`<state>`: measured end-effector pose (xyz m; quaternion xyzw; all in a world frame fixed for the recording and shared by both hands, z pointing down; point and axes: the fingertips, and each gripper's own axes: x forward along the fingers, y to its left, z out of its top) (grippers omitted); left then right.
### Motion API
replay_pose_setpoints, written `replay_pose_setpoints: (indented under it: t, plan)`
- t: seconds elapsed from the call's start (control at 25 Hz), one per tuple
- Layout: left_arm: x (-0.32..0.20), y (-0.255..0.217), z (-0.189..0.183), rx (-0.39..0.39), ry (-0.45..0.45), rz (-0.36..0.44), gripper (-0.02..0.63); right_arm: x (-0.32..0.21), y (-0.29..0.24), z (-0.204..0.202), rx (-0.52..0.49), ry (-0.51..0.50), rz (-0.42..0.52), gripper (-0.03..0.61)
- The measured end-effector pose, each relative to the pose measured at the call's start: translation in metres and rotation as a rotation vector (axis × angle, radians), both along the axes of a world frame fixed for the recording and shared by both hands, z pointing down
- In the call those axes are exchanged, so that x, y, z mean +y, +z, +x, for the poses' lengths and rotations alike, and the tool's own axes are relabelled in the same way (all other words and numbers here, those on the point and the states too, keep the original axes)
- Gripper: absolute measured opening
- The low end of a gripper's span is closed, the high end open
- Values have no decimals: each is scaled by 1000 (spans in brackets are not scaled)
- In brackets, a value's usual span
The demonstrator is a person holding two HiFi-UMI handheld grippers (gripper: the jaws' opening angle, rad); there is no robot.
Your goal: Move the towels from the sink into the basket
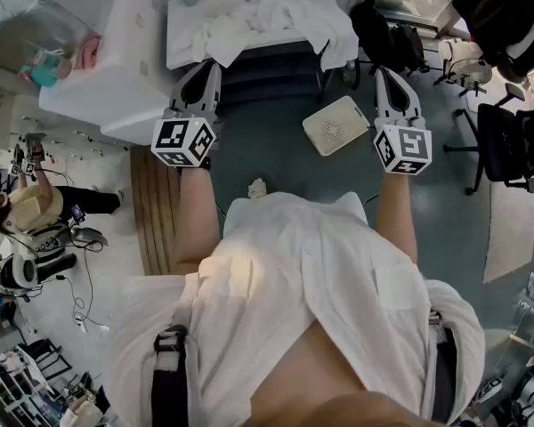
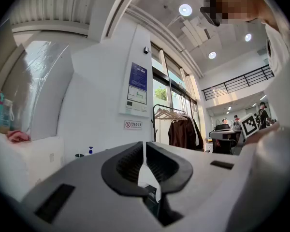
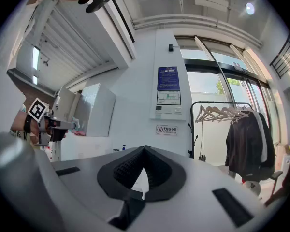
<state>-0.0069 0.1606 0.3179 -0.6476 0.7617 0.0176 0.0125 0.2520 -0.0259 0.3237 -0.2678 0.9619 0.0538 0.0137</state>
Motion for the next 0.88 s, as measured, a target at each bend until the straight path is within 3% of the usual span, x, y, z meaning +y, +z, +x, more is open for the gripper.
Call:
replay_pose_setpoints:
  t: [0.88]
  plan:
    - [-22, 8, 9, -9, 13, -19, 27, -22, 8, 4, 16, -1, 4, 29]
